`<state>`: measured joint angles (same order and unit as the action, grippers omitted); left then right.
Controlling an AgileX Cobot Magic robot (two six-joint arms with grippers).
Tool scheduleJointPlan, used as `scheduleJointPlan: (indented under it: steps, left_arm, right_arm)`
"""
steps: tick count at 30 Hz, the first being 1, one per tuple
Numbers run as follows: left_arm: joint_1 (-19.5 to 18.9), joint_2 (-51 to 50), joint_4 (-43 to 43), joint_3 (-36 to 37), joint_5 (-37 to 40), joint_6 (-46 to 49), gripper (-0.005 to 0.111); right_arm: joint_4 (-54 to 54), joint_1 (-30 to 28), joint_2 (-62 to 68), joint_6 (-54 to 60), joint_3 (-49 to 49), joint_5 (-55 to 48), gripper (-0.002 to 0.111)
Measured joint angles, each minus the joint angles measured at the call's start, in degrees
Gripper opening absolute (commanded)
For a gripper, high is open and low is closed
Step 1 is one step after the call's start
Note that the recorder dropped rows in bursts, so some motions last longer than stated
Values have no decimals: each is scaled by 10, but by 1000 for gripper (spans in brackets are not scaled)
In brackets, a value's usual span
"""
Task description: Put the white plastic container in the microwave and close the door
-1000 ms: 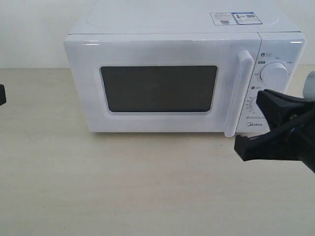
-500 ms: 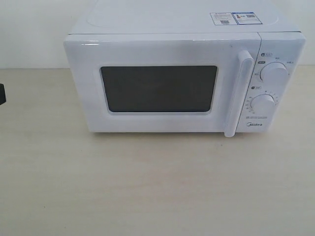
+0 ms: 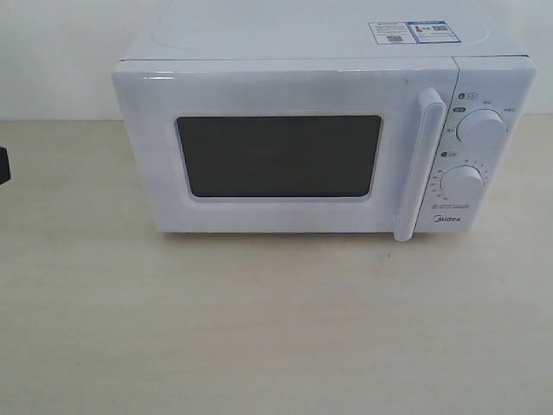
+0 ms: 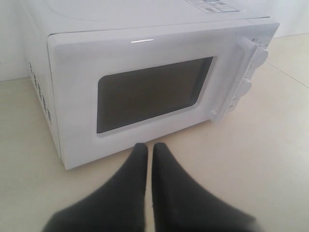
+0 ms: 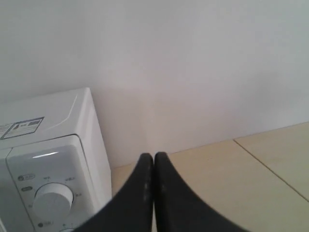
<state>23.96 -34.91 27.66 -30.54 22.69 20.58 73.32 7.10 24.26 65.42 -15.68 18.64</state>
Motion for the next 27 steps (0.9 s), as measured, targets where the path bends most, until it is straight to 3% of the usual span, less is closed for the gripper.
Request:
scheduleJointPlan:
  steps: [18, 22, 27]
  left_arm:
    - [0, 0, 0, 0, 0, 0, 4]
    - [0, 0, 0, 0, 0, 0, 4]
    - [0, 0, 0, 0, 0, 0, 4]
  right_arm:
    - [-22, -4, -27, 15, 0, -117, 0]
    - [-143, -4, -54, -64, 0, -145, 0]
    - [-392, -4, -84, -297, 0, -186, 0]
